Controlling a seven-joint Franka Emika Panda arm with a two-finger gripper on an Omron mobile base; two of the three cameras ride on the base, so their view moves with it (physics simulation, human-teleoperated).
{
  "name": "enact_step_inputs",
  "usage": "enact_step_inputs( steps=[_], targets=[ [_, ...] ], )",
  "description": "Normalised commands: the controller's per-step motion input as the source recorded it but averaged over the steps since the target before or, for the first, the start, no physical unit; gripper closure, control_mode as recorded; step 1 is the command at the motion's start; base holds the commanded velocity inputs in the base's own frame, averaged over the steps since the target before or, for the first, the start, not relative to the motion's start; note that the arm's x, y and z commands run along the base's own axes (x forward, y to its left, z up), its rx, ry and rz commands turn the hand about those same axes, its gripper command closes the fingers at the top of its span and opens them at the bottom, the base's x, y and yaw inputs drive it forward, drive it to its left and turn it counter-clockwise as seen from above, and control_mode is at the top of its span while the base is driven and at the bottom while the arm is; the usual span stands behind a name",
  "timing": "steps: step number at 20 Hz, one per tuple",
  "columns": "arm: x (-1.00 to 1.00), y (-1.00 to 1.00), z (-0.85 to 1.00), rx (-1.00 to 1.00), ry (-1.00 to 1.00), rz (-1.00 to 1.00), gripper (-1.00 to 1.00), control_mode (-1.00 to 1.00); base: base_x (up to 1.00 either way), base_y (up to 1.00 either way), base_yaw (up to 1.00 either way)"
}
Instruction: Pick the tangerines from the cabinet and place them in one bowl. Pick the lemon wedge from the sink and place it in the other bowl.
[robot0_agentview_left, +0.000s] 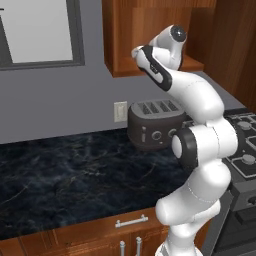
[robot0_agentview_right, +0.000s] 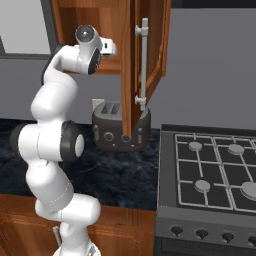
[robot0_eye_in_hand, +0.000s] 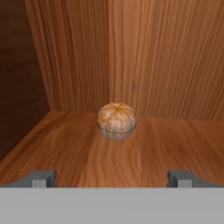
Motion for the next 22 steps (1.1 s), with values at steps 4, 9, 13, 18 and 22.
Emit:
enact_step_inputs(
  steps=[4,9,13,18,22],
  targets=[
    [0.13,0.00,-0.12,0.00,0.00,0.00,-1.00,-1.00,0.00,0.00,0.00],
    [0.15,0.00,-0.07,0.00,0.00,0.00,-1.00,-1.00,0.00,0.00,0.00],
    [0.22,0.00,-0.02,0.00,0.00,0.00,-1.00,-1.00,0.00,0.00,0.00],
    [0.19,0.02,0.00,0.00,0.00,0.00,-1.00,-1.00,0.00,0.00,0.00],
    [0.16,0.03,0.00,0.00,0.00,0.00,-1.00,-1.00,0.00,0.00,0.00]
  ],
)
